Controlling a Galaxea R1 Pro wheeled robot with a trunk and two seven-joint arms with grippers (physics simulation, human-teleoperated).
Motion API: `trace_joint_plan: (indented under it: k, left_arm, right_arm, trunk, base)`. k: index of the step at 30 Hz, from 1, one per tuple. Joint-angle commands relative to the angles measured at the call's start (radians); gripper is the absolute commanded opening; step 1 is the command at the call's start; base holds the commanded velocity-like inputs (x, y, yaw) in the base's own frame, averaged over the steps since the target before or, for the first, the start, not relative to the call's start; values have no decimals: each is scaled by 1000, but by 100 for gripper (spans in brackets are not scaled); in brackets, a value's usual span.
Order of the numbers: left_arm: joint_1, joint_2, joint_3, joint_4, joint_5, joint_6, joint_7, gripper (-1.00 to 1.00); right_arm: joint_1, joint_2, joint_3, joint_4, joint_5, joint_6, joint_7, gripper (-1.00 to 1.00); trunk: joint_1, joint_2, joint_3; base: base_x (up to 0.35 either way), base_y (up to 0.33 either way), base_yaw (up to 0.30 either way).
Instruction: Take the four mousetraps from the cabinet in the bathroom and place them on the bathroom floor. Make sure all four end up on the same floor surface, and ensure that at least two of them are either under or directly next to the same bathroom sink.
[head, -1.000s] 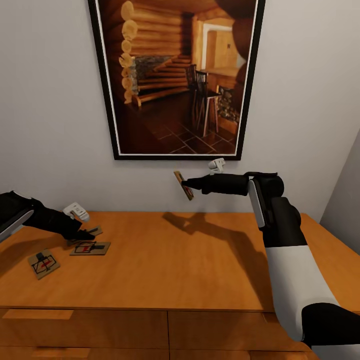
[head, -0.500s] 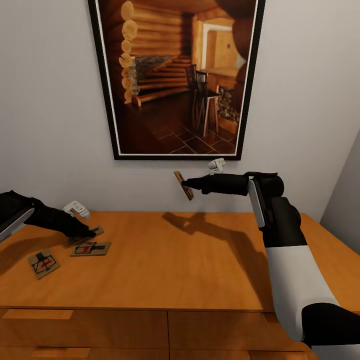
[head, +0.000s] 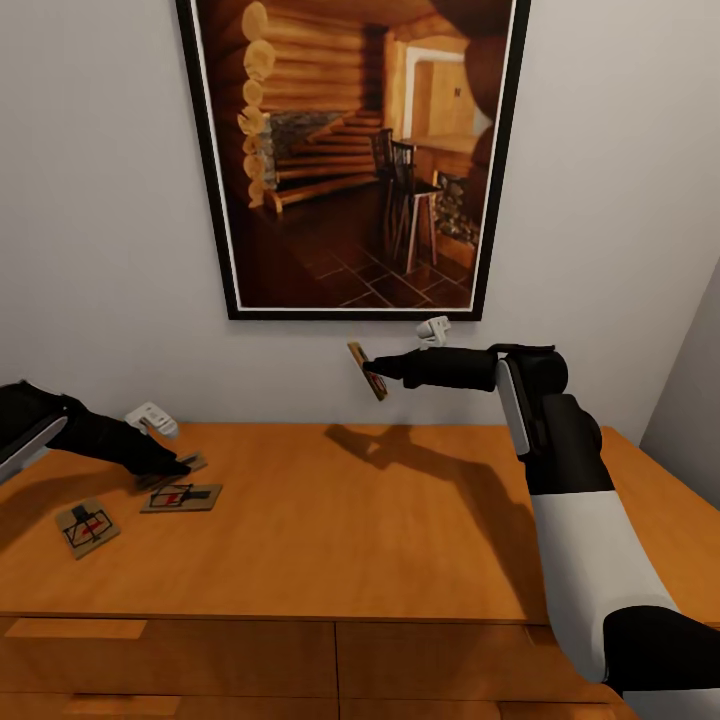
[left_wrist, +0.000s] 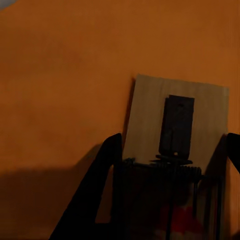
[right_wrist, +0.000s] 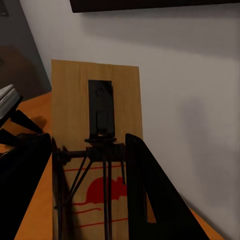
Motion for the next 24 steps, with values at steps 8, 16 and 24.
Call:
trace_joint_plan:
  k: [8, 16, 24]
  left_arm:
    - [-10, 34, -57, -26, -9, 7, -52, -100]
    - [-13, 52, -14, -36, -8, 10, -62, -100]
    - [-33, 62, 30, -50, -8, 11, -120, -100]
  right_arm:
    - [0, 16, -2, 0, 4, 8, 4, -100]
    - [0, 17, -2, 4, 4, 8, 3, -100]
    - [12, 17, -1, 9, 8, 8, 1, -100]
  trunk:
    - [0, -1, -1]
    - [0, -1, -1]
    - [0, -1, -1]
  base:
    - [0, 0, 0]
    - [0, 0, 0]
    - [0, 0, 0]
